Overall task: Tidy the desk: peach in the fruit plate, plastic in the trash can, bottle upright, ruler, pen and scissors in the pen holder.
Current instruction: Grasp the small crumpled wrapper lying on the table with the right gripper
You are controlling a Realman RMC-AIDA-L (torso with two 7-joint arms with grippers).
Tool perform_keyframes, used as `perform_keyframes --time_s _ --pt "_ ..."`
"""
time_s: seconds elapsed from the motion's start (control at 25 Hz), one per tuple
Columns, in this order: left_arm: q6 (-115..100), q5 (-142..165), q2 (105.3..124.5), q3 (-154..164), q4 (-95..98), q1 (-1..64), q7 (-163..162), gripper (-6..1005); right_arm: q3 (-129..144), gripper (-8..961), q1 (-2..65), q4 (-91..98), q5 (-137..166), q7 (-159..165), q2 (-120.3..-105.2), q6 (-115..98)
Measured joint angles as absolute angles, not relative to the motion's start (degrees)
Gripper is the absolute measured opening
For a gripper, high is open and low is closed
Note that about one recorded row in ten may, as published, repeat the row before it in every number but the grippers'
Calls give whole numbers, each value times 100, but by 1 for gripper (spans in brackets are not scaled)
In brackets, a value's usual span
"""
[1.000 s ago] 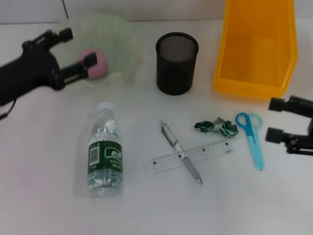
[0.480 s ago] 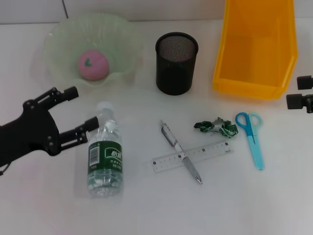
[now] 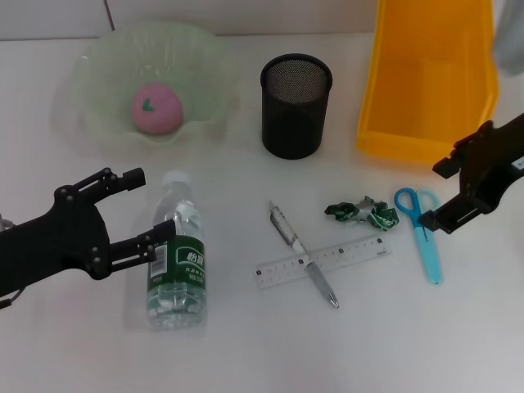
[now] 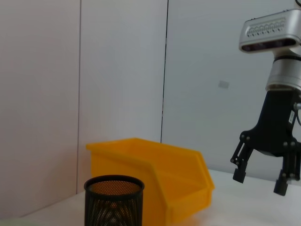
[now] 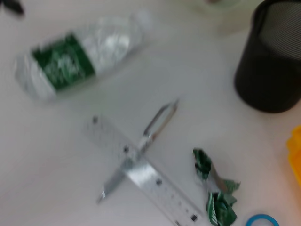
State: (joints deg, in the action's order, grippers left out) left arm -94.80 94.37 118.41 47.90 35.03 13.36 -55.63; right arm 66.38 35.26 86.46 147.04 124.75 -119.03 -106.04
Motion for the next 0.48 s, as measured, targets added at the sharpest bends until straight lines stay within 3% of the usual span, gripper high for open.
perform_keyframes --time_s 0.48 --pt "-9349 9456 11837 4790 3283 1358 -5512 847 8026 785 3794 7707 14934 11842 -11940 -9146"
